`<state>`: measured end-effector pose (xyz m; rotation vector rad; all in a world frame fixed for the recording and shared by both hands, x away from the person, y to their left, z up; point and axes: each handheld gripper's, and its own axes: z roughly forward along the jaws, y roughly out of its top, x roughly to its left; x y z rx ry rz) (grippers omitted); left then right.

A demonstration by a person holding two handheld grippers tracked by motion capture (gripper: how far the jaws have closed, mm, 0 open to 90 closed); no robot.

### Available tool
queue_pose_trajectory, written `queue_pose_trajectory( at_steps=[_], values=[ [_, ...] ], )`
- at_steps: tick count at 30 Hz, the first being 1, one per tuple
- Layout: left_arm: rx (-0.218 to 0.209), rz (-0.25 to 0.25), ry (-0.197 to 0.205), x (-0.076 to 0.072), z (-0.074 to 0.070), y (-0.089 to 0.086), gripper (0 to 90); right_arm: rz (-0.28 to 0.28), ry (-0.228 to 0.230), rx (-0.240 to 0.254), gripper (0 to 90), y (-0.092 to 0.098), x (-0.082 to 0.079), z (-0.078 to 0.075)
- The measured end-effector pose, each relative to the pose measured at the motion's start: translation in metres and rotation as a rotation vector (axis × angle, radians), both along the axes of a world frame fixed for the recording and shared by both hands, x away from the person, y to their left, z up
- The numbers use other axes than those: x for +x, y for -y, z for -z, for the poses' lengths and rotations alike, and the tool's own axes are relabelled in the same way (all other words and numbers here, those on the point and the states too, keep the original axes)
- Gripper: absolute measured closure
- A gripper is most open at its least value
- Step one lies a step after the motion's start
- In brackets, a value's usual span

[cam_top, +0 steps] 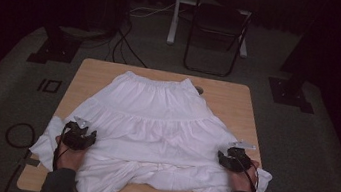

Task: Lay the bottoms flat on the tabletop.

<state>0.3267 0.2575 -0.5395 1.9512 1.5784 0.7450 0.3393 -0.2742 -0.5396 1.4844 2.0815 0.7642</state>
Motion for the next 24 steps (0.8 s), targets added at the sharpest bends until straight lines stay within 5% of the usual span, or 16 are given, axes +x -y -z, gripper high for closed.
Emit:
queue_pose_trajectory(
  at_steps=[3, 5, 15, 24],
  values=[
    [-0.027, -0.004, 0.009, -0.004, 0.002, -0.003, 57.5, 0.008, -0.002, 0.028, 52.0, 0.003, -0.002, 0.001],
    [-0.101, -0.001, 0.028, -0.009, 0.006, -0.010, 57.3, 0.008, 0.005, 0.034, 54.2, 0.005, -0.006, 0.002],
    [-0.091, 0.029, 0.028, -0.036, 0.006, -0.010, 57.9, 0.018, -0.002, 0.044, 63.7, 0.014, -0.032, 0.002],
    [-0.086, 0.018, 0.006, -0.075, 0.005, -0.011, 61.0, 0.030, -0.014, 0.055, 72.0, 0.028, -0.076, 0.002]
  ],
)
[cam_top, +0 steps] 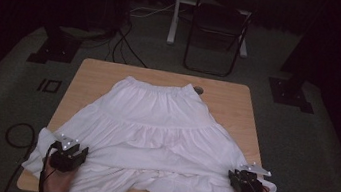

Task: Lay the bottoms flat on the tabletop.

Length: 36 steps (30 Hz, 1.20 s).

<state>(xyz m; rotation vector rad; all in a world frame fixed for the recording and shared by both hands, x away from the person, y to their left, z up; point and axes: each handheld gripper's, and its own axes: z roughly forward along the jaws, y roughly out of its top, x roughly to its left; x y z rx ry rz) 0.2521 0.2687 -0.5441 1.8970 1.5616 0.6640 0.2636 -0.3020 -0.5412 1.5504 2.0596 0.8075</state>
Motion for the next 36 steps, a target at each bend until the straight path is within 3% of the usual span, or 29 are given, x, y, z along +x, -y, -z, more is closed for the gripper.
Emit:
queue_pose_trajectory(
  at_steps=[9, 12, 15, 18, 20, 24, 27, 30, 33, 36],
  values=[
    [0.017, -0.022, -0.034, -0.028, -0.003, 0.004, 62.0, 0.005, -0.046, -0.007, 73.7, 0.005, -0.033, -0.003],
    [0.050, 0.014, -0.040, -0.030, -0.007, 0.011, 59.1, -0.015, -0.107, -0.015, 68.3, 0.003, -0.038, -0.009],
    [0.062, 0.049, 0.002, -0.021, -0.017, 0.018, 54.9, -0.045, -0.044, 0.012, 59.1, -0.002, -0.030, -0.014],
    [0.056, 0.055, 0.053, -0.003, -0.027, 0.025, 51.7, -0.037, 0.055, 0.014, 53.4, -0.010, -0.014, -0.028],
    [0.054, 0.049, 0.049, 0.013, -0.029, 0.029, 49.2, -0.033, 0.091, 0.016, 50.4, -0.014, 0.004, -0.033],
    [0.040, 0.039, 0.004, 0.041, -0.019, 0.033, 48.8, -0.025, 0.093, -0.011, 49.8, -0.023, 0.045, -0.026],
    [0.059, 0.044, -0.030, 0.047, -0.007, 0.033, 50.7, -0.013, 0.018, -0.070, 60.1, -0.027, 0.063, -0.009],
    [0.021, 0.041, -0.022, 0.042, -0.004, 0.027, 58.7, -0.006, 0.005, -0.036, 67.2, -0.024, 0.060, -0.003],
    [0.022, 0.029, -0.028, 0.039, -0.004, 0.024, 71.6, -0.013, 0.009, -0.042, 68.3, -0.024, 0.054, -0.003],
    [0.030, 0.041, -0.022, 0.027, -0.004, 0.023, 78.9, -0.012, 0.023, -0.043, 69.8, -0.024, 0.040, -0.001]
  ],
)
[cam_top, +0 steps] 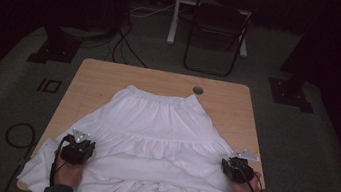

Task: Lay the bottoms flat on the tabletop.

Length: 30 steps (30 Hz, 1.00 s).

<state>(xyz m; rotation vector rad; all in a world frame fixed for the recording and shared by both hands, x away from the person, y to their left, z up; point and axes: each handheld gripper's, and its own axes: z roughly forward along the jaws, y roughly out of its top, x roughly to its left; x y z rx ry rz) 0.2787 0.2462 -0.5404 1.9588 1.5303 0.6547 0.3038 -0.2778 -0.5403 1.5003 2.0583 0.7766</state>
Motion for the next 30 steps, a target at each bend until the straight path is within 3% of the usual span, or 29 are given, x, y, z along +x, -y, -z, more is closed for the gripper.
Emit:
queue_pose_trajectory(
  at_steps=[3, 5, 14, 18, 19, 21, 26, 27, 28, 30],
  values=[
    [-0.017, -0.009, 0.001, -0.008, 0.001, -0.003, 80.9, 0.001, 0.005, 0.006, 70.0, 0.000, -0.009, 0.001],
    [-0.024, -0.013, -0.005, -0.021, 0.001, -0.007, 81.8, -0.004, 0.004, 0.004, 70.2, 0.003, -0.023, 0.001],
    [-0.004, -0.060, -0.045, -0.068, -0.002, -0.016, 82.0, 0.000, -0.012, 0.002, 71.9, 0.017, -0.066, 0.000],
    [0.027, -0.067, -0.069, -0.079, -0.005, -0.014, 82.1, 0.013, -0.026, -0.001, 72.8, 0.021, -0.077, -0.001],
    [0.038, -0.056, -0.077, -0.078, -0.006, -0.012, 81.8, 0.017, -0.032, 0.003, 72.7, 0.021, -0.077, -0.001],
    [0.035, -0.031, -0.057, -0.074, -0.008, -0.007, 75.7, 0.020, -0.036, 0.008, 69.4, 0.020, -0.074, -0.002],
    [0.032, 0.026, 0.045, -0.048, -0.025, 0.014, 63.9, 0.000, 0.057, 0.028, 54.5, 0.006, -0.065, -0.008],
    [0.032, 0.026, 0.045, -0.048, -0.025, 0.014, 61.5, 0.000, 0.057, 0.028, 54.5, 0.006, -0.065, -0.008],
    [0.044, 0.072, 0.093, -0.026, -0.029, 0.025, 61.5, -0.007, 0.079, 0.027, 52.9, 0.003, -0.062, -0.009],
    [0.042, 0.075, 0.087, -0.005, -0.026, 0.029, 54.2, -0.023, 0.096, 0.020, 49.6, -0.007, -0.048, -0.010]
  ],
)
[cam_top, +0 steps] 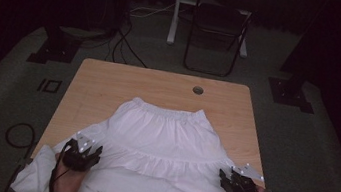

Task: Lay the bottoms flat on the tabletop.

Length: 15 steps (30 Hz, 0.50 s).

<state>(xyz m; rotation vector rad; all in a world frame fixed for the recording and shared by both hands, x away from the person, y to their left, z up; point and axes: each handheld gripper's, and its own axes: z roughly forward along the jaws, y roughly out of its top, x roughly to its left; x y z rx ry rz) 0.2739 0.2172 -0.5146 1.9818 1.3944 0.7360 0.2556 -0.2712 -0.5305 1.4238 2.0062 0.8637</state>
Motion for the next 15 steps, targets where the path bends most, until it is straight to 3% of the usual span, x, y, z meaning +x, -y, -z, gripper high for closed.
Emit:
queue_pose_trajectory(
  at_steps=[2, 3, 4, 6, 8, 9, 11, 15],
  values=[
    [0.007, 0.007, 0.009, 0.018, 0.006, 0.002, 51.2, 0.000, -0.007, -0.004, 48.6, -0.003, 0.009, 0.003],
    [0.007, 0.007, 0.009, 0.018, 0.006, 0.002, 46.7, 0.000, -0.007, -0.004, 48.6, -0.003, 0.009, 0.003],
    [0.021, 0.022, 0.015, 0.029, 0.013, 0.005, 46.7, 0.003, -0.008, -0.002, 47.7, -0.004, 0.012, 0.005],
    [0.041, 0.034, 0.007, 0.037, 0.020, 0.007, 41.2, 0.008, -0.025, 0.002, 45.6, -0.006, 0.020, 0.010],
    [0.032, 0.051, -0.009, 0.041, 0.030, 0.009, 40.4, 0.004, -0.044, 0.009, 43.7, -0.007, 0.024, 0.016],
    [-0.015, 0.064, 0.007, 0.040, 0.034, 0.005, 40.6, 0.000, -0.041, 0.019, 43.3, -0.008, 0.025, 0.018],
    [-0.075, 0.061, -0.018, 0.040, 0.034, -0.001, 45.3, -0.006, -0.043, 0.028, 43.2, -0.007, 0.025, 0.018],
    [-0.095, 0.033, -0.012, 0.030, 0.035, -0.009, 65.7, -0.019, -0.025, 0.040, 44.0, -0.007, 0.022, 0.020]
  ],
)
